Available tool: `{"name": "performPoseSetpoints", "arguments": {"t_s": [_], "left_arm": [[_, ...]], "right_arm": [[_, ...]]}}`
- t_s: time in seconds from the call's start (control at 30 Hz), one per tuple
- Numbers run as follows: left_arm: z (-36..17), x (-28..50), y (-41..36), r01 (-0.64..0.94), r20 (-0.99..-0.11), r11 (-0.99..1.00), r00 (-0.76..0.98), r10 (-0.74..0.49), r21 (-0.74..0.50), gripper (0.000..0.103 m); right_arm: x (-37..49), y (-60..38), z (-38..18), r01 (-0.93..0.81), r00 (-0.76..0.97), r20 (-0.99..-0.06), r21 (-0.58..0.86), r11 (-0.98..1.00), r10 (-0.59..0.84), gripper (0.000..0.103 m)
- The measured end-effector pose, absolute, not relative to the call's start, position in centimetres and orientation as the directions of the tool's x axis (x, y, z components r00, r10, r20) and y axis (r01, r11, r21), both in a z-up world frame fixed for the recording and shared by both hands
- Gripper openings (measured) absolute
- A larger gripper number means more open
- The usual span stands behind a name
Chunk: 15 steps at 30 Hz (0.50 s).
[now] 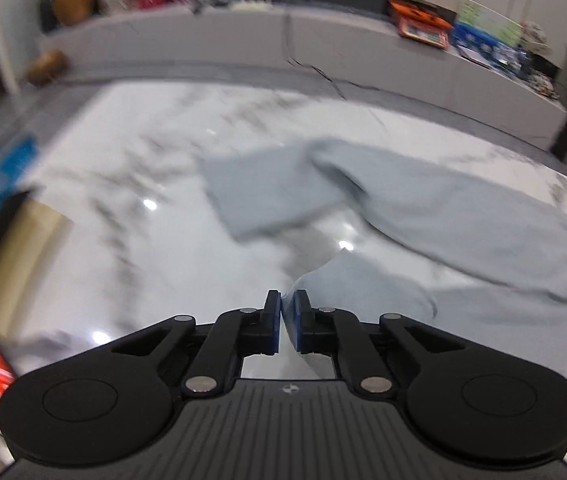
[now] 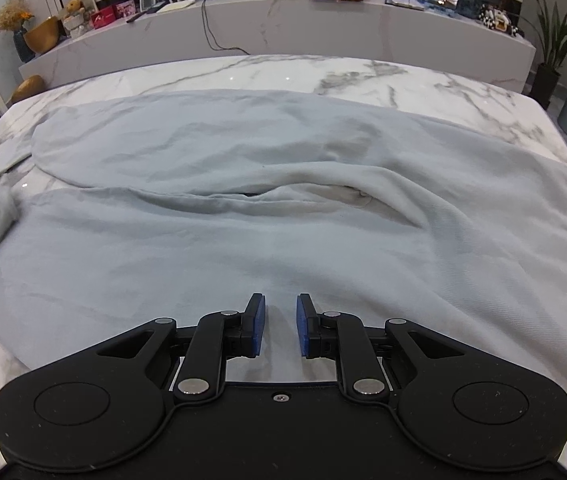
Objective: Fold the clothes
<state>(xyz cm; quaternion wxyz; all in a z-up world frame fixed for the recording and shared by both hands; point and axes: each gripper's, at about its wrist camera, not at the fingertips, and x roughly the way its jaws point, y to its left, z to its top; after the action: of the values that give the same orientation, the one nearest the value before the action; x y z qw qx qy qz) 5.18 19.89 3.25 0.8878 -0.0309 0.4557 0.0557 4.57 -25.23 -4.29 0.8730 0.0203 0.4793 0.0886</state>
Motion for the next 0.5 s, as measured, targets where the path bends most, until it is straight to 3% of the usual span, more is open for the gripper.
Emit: {"name": "performPoseSetpoints", "arguments": {"t_s": [0.17,0.37,0.5], "left_arm": [[3.2,6.3,20.9,-0.190,-0.809,0.958,0.514,0.284,0.215,0.003],[1.5,8.0,21.9,-0.266,-0.775,0.894,0.447,0.446,0.361,0.021],[2.3,9.4,22.2,-0.281,-0.785,0.927,0.502,0.364,0.251,0.034]], "right_arm": [[4.4,-25.4,-4.3,-0.128,0.524,-0.834,0.124,0.984,0.174,0.015],[4.2,-26.2,-3.5,-0.131,0.533,-0.830,0.115,0.985,0.168,0.015],[4.4,-27.9,-2.5,-0.112,0.550,-0.825,0.082,0.990,0.130,0.016]]}}
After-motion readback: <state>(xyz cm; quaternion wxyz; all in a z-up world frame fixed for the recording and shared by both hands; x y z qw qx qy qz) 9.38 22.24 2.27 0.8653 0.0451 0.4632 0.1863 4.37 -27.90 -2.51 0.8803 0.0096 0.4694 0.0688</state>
